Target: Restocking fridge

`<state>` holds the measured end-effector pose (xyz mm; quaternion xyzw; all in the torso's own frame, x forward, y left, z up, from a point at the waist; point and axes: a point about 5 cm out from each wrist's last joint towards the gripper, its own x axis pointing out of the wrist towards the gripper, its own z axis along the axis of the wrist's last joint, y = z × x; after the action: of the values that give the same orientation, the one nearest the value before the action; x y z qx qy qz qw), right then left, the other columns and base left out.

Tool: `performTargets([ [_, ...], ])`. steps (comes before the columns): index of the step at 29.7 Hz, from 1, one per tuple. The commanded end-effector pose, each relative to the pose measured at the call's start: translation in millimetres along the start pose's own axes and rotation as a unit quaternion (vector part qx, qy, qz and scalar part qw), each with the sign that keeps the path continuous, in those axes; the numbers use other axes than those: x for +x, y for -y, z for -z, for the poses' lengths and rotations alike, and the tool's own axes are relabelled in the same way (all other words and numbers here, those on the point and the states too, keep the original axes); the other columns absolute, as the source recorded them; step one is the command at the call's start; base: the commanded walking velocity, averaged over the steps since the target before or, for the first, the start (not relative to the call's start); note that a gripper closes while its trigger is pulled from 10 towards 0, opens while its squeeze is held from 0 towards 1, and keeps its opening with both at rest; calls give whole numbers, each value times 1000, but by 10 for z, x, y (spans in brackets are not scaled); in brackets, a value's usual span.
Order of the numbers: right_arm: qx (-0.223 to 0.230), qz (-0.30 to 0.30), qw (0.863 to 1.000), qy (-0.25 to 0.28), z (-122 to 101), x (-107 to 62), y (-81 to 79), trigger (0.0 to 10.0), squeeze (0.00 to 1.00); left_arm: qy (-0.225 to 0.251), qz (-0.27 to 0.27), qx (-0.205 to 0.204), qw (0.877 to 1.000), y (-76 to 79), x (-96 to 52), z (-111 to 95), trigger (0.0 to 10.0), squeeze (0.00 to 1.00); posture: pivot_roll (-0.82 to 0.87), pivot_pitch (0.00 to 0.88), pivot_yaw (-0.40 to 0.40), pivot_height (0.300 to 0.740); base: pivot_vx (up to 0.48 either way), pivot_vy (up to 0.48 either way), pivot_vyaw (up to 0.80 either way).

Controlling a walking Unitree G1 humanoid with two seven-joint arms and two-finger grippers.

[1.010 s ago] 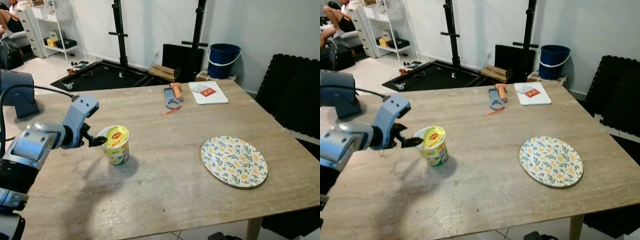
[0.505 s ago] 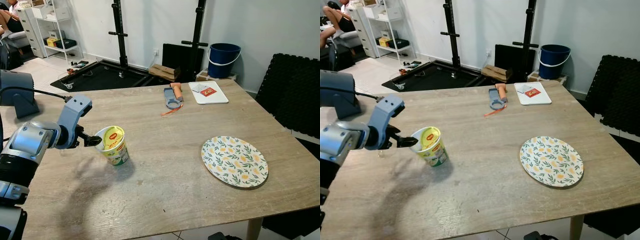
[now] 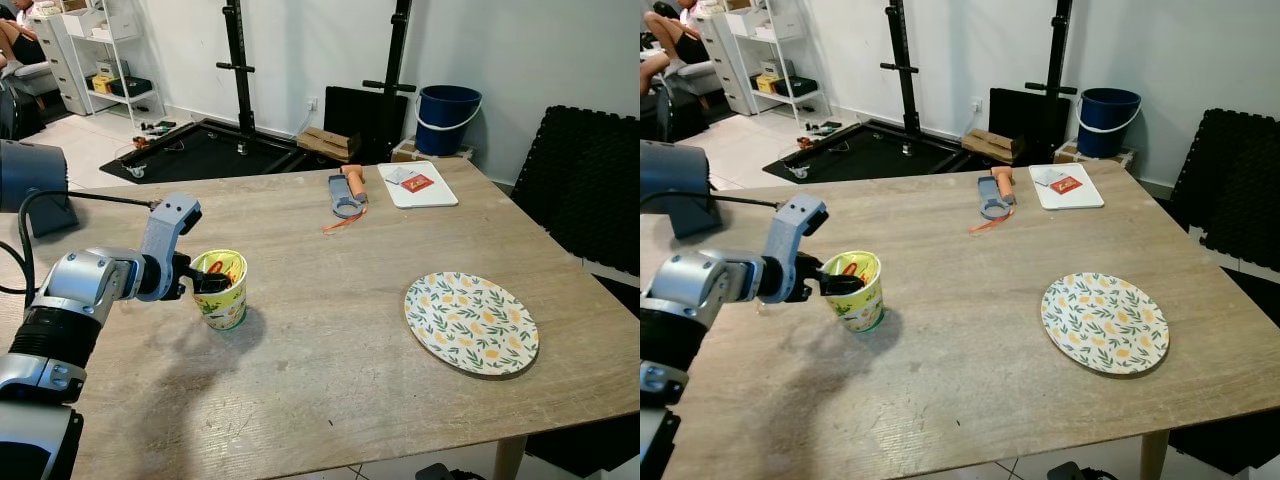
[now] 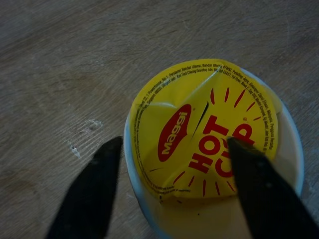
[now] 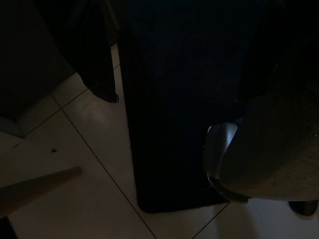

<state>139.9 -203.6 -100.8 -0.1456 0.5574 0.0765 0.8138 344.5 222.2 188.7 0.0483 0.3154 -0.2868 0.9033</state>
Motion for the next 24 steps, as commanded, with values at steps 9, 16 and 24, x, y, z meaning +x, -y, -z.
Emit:
performTargets([
  [9, -2, -4, 1000, -6, 35, -1, -20, 10000, 0, -2, 1, -7, 1000, 16, 33, 3, 0, 0, -19, 2, 27, 740, 0, 0, 0],
  [16, -3, -5, 1000, -5, 31, -1, -20, 10000, 0, -2, 1, -10, 1000, 17, 23, 3, 0, 0, -17, 3, 26, 740, 0, 0, 0],
  [24, -4, -5, 1000, -5, 30, 0, -21, 10000, 0, -2, 7, -14, 1000, 35, 25, 15, 0, 0, -16, 2, 25, 740, 0, 0, 0],
])
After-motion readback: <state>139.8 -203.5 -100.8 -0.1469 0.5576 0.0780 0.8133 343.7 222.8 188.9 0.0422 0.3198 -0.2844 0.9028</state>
